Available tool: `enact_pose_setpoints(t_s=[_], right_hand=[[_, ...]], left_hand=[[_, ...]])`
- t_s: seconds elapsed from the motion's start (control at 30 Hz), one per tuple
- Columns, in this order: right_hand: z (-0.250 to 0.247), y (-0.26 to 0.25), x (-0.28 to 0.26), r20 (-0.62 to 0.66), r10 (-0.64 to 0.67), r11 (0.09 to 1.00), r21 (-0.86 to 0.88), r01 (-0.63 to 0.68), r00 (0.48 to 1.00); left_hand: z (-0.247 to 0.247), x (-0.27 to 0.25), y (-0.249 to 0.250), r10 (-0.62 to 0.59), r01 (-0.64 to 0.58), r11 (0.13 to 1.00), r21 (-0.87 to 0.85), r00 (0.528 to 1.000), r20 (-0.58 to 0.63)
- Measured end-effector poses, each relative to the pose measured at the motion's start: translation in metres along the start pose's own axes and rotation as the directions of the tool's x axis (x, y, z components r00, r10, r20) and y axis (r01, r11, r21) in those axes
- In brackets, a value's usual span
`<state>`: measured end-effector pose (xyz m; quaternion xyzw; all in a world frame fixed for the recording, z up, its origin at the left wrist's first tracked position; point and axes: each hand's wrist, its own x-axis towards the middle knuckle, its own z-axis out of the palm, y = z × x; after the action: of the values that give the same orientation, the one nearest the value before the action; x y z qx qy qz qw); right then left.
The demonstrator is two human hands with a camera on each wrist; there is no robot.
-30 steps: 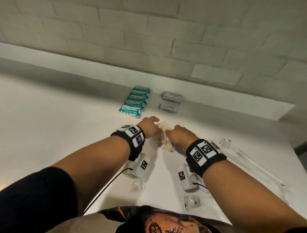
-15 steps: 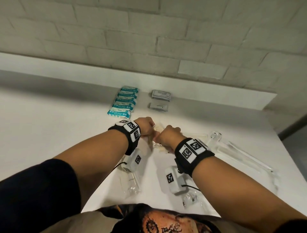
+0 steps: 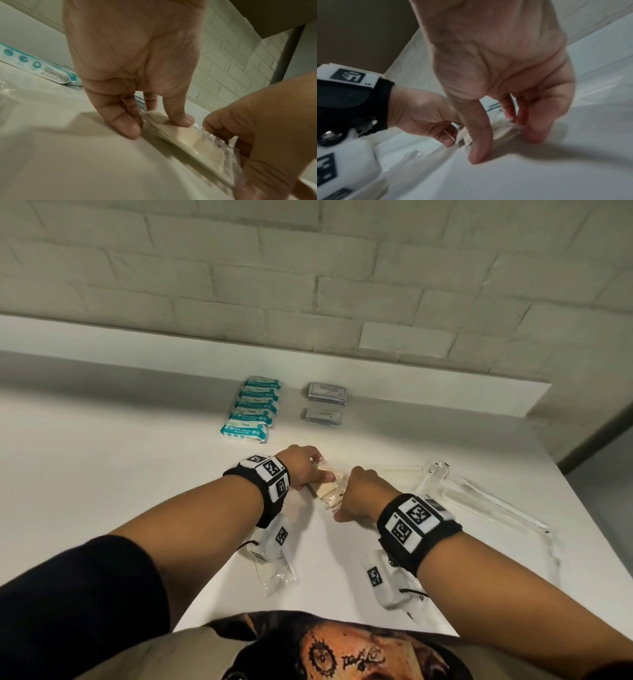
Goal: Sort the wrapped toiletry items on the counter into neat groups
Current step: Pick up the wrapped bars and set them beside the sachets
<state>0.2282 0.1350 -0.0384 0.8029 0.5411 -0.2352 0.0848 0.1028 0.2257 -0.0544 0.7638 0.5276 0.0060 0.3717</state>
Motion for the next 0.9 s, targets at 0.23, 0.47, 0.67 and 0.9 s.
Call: enact_pose_setpoints(t_s=[0.23,0.47,0.67,0.9], right_hand=[[-0.012,0.017,0.004,0.025,-0.12,0.903,0.419,0.099,0.992],[-0.017,0.006,-0.006,0.028,-0.019,0.954,0.299,0.01,0.999],[-0.016,-0.004,-0.002,0.081,-0.022,0.982,0.189,0.007,0.997],[-0.011,-0.006,-0.001,-0.202,-0.2,0.929,0.271,0.251,0.959]], left_hand=[[0.007,-0.006,-0.005,-0.006,0.001,0.988,-0.151,1.0,-0.028],[0.018,-0.016,0.006,-0.019,0.003,0.979,-0.204,0.997,-0.076],[0.02,-0.022,0.0,0.032,-0.045,0.985,-0.17,0.997,-0.077],[0.014,-0.033,-0.007,0.059,-0.109,0.919,-0.378,0.988,-0.14]])
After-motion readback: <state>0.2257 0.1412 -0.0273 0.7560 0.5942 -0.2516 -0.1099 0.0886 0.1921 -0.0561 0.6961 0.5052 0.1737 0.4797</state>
